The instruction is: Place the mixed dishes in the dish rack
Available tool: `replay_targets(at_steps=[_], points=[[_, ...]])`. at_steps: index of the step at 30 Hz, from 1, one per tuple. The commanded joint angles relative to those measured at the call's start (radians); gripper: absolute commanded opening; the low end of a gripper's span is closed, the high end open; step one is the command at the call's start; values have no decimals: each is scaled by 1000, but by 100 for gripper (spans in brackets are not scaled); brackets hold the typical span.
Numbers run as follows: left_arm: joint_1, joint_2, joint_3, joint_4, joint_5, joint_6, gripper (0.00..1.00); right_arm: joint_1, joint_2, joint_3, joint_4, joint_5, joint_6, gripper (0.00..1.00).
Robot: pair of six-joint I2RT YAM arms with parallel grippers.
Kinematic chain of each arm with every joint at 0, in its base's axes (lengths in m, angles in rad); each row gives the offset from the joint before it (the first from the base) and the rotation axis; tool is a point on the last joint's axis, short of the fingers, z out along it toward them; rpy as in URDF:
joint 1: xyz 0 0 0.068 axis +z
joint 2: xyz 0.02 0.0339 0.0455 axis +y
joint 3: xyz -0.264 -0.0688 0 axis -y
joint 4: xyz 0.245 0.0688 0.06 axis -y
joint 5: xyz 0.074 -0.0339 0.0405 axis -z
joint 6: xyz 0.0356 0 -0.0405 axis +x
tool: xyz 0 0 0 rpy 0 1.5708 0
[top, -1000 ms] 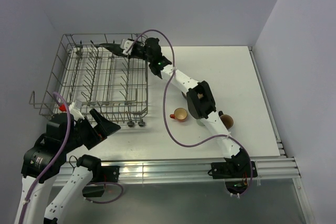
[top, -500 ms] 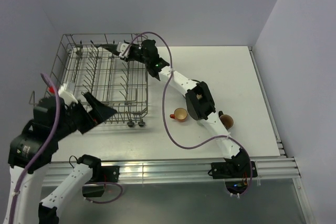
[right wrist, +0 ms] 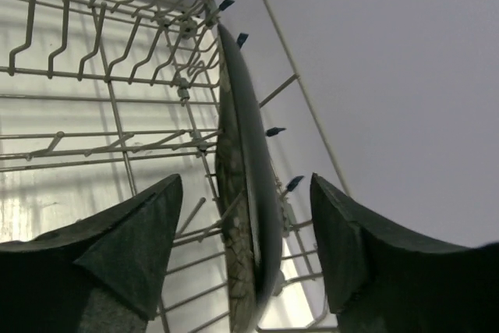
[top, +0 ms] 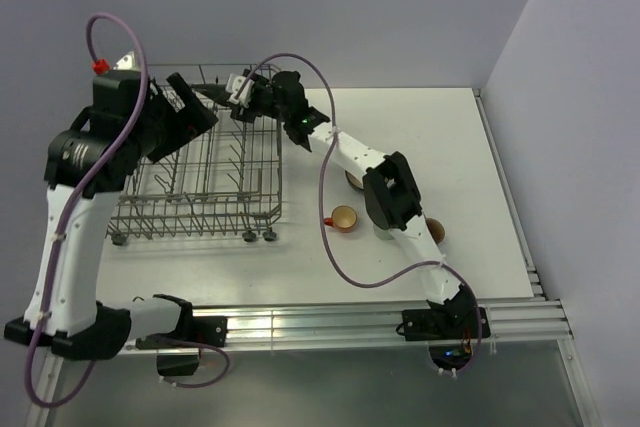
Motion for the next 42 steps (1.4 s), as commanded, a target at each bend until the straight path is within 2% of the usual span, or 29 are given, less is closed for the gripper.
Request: replay_targets(at_steps=[1, 6, 9, 14, 18, 24, 29, 33, 39, 42], points=[[29, 85, 108, 24, -124, -100, 98, -6, -165, -78, 32, -10, 33, 77], [111, 289, 317, -24, -81, -203, 98, -15, -217, -154, 88, -13, 71, 79], [186, 343, 336, 11, -40, -291, 98, -15, -236, -164, 88, -16, 68, 81], [273, 437, 337, 43, 97, -459, 97, -31, -320, -281, 114, -37, 87, 87], [284, 567, 479, 4, 91, -485, 99, -31, -418, -377, 120, -33, 83, 90], [285, 573, 353, 86, 71, -607, 99, -38, -567, -572, 150, -19, 85, 89], [288, 616, 328, 88, 26, -670, 99, -37, -731, -732, 203, 10, 99, 89], [290, 647, 294, 134, 38, -743, 99, -34, -930, -883, 138, 29, 82, 88], [274, 777, 380, 125, 63, -787, 99, -14, -1182, -1072, 33, 110, 41, 88], [262, 802, 374, 178, 54, -793, 98, -12, -1285, -1146, -5, 148, 36, 87]])
